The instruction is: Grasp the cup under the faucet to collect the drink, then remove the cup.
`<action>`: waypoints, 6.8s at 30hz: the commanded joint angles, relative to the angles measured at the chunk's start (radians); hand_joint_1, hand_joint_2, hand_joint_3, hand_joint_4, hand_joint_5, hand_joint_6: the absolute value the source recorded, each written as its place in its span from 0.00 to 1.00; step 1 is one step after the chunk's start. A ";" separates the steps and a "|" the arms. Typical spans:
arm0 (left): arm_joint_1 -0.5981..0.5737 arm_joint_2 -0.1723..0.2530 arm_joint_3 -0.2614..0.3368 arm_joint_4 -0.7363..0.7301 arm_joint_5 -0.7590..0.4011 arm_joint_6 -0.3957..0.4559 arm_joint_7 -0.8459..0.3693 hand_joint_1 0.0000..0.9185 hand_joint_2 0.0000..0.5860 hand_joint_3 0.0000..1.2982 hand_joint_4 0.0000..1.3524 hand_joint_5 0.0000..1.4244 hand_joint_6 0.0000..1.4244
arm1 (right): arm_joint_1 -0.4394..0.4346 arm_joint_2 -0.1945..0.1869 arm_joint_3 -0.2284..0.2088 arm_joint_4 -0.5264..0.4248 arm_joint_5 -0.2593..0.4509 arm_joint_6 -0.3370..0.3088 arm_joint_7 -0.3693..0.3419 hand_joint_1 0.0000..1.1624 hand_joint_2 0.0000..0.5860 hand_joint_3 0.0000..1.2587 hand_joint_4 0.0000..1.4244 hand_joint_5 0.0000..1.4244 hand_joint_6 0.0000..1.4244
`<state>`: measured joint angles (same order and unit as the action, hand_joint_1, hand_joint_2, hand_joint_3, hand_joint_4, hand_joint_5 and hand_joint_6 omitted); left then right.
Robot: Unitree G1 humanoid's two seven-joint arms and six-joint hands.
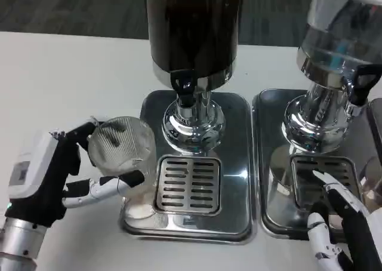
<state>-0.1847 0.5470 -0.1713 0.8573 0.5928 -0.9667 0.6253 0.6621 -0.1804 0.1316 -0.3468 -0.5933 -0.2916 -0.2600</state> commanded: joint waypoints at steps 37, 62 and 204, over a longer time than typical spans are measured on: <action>-0.118 -0.127 -0.106 0.060 0.030 0.053 -0.065 0.37 0.16 0.48 0.49 0.64 0.88 | 0.050 0.016 -0.008 -0.039 -0.011 -0.012 -0.009 0.12 0.97 0.20 0.12 0.11 0.08; -0.168 -0.144 -0.139 0.149 0.049 0.079 -0.058 0.36 0.17 0.47 0.48 0.62 0.86 | 0.084 0.035 0.000 -0.078 -0.026 0.001 -0.004 0.12 0.97 0.20 0.12 0.11 0.08; -0.371 -0.141 0.314 -0.332 -1.035 0.933 -1.781 0.00 0.13 0.28 0.18 0.13 0.15 | -0.035 0.107 0.063 0.115 0.037 -0.029 -0.114 0.14 0.92 0.23 0.18 0.14 0.04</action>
<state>-0.5465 0.4126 0.1472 0.5149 -0.4575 -0.0153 -1.1613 0.6264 -0.0780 0.1951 -0.2367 -0.5617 -0.3068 -0.3625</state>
